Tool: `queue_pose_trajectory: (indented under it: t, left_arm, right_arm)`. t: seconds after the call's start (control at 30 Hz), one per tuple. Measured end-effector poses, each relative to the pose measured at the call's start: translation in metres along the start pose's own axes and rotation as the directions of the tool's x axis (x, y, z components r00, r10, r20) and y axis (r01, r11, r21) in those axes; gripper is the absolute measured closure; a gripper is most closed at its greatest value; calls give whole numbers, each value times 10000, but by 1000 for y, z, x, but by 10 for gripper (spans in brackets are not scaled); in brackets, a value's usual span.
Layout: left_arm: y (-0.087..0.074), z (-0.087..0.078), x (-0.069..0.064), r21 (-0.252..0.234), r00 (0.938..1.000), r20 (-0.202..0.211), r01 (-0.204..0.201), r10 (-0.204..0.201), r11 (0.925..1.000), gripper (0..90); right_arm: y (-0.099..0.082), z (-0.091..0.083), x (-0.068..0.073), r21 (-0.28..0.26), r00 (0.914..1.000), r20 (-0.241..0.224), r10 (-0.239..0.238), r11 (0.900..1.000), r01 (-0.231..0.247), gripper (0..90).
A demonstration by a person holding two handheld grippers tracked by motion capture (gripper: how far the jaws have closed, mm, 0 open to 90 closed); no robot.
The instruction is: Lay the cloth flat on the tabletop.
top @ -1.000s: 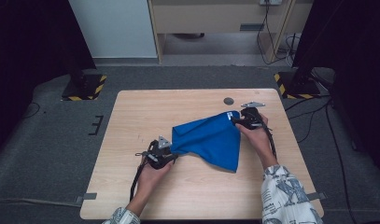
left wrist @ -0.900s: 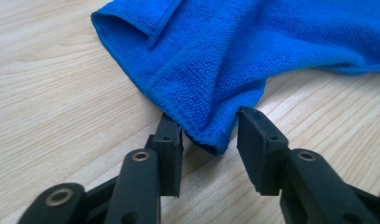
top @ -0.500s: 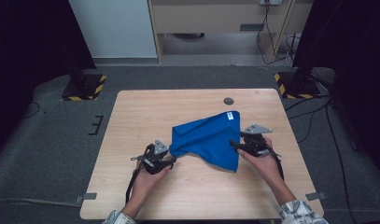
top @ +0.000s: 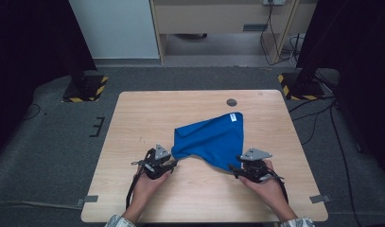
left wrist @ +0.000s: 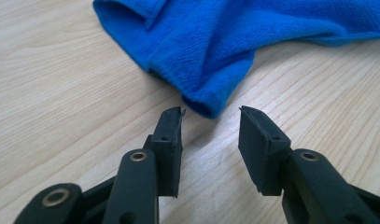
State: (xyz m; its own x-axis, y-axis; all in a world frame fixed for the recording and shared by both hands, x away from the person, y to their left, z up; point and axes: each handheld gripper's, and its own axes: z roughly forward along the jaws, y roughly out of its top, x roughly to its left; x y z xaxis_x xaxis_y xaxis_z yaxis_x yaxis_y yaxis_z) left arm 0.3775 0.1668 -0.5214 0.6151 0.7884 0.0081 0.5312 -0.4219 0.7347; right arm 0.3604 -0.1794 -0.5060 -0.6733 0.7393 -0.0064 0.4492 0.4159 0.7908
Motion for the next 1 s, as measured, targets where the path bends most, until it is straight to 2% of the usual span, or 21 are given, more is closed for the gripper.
queue_pose_trajectory:
  t: [0.27,0.43,0.53,0.67,0.77,0.83,1.0]
  left_arm:
    - [4,5,-1,-94,9997,124,218,-216,9997,671]
    - [6,9,-1,-104,9994,163,311,-309,9995,742]
    - [7,9,-1,-128,9993,214,310,-307,9994,777]
    - [9,9,0,-252,9988,254,424,-417,9988,822]
    - [9,10,0,-241,9986,327,417,-409,9988,853]
    - [10,8,1,-279,9985,357,415,-405,9987,862]
    - [11,-2,3,-510,9978,459,496,-473,9975,880]
  right_arm:
    - [-2,8,12,426,9979,66,-650,9970,647,429]
    - [-4,12,14,619,9963,8,-863,9944,860,506]
    - [-5,15,15,715,9944,-27,-1058,9918,1057,515]
    - [-6,18,18,898,9907,-64,-1357,9867,1357,613]
    - [-6,18,16,1088,9909,-15,-1347,9850,1340,763]
    - [-6,18,14,1152,9919,-25,-1270,9853,1264,831]
    - [-5,11,7,1057,9958,-77,-907,9902,910,864]
